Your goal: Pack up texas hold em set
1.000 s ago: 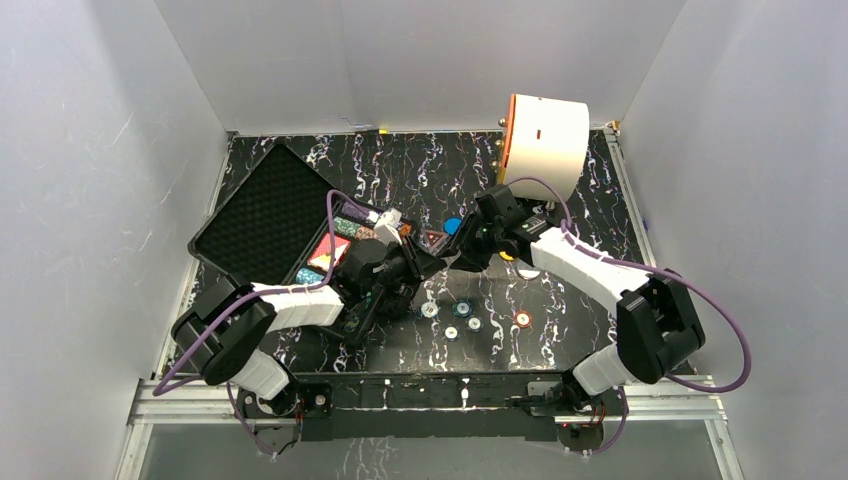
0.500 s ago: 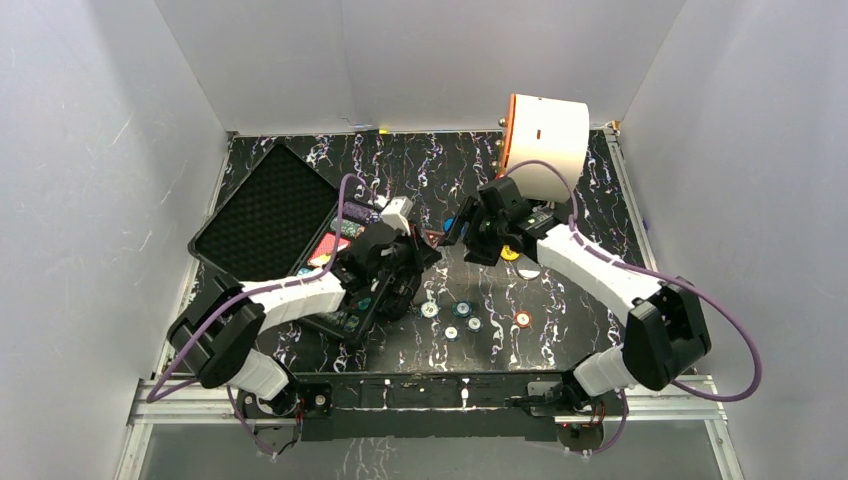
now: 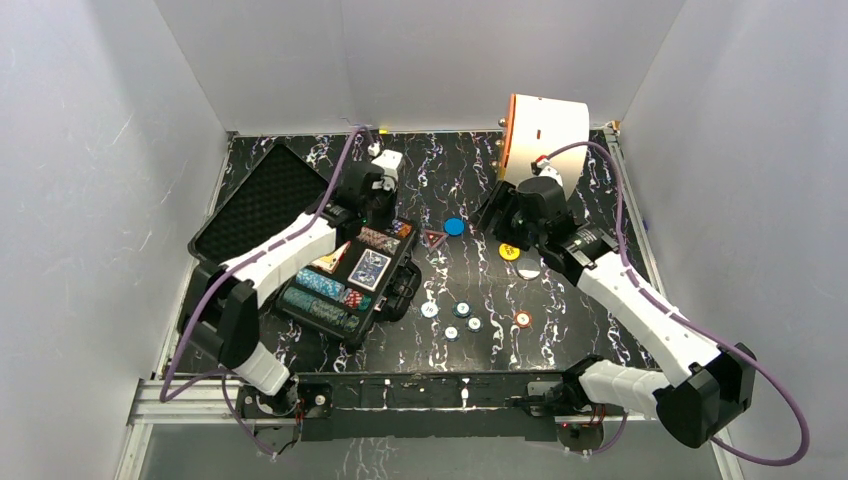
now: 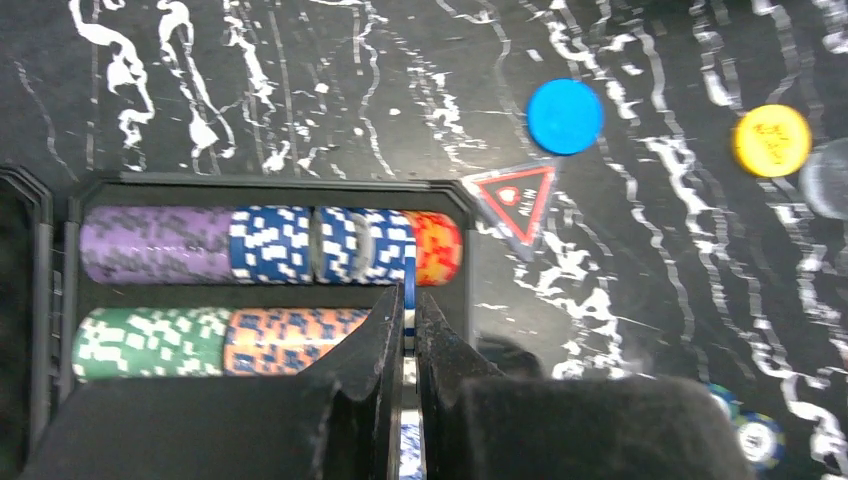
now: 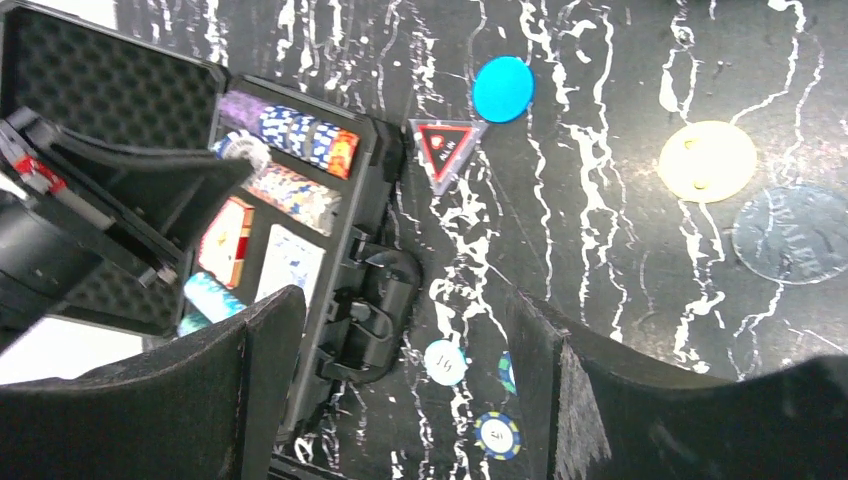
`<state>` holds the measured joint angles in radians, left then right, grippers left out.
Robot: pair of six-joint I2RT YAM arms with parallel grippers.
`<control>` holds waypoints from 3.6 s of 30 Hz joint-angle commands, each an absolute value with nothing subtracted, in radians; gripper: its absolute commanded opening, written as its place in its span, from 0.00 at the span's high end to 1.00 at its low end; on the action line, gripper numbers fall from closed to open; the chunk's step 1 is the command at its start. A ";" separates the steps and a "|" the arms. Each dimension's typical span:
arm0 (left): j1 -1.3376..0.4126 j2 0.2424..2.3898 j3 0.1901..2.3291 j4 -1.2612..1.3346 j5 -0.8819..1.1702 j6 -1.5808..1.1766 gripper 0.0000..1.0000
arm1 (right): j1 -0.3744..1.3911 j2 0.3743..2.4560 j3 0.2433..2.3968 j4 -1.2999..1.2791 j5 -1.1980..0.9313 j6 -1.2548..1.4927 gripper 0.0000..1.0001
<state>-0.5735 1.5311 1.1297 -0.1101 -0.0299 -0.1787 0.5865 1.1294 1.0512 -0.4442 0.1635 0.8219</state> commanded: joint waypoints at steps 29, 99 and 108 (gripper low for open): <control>-0.552 1.847 1.419 -0.375 -0.226 0.064 1.00 | 0.584 1.188 1.015 -0.423 0.142 0.772 0.19; -0.551 1.771 1.475 -0.437 -0.174 0.008 0.81 | 0.583 1.238 1.018 -0.431 0.106 0.797 0.20; -0.552 1.636 1.463 -0.434 -0.109 -0.045 0.80 | 0.580 1.274 1.037 -0.424 0.126 0.748 0.41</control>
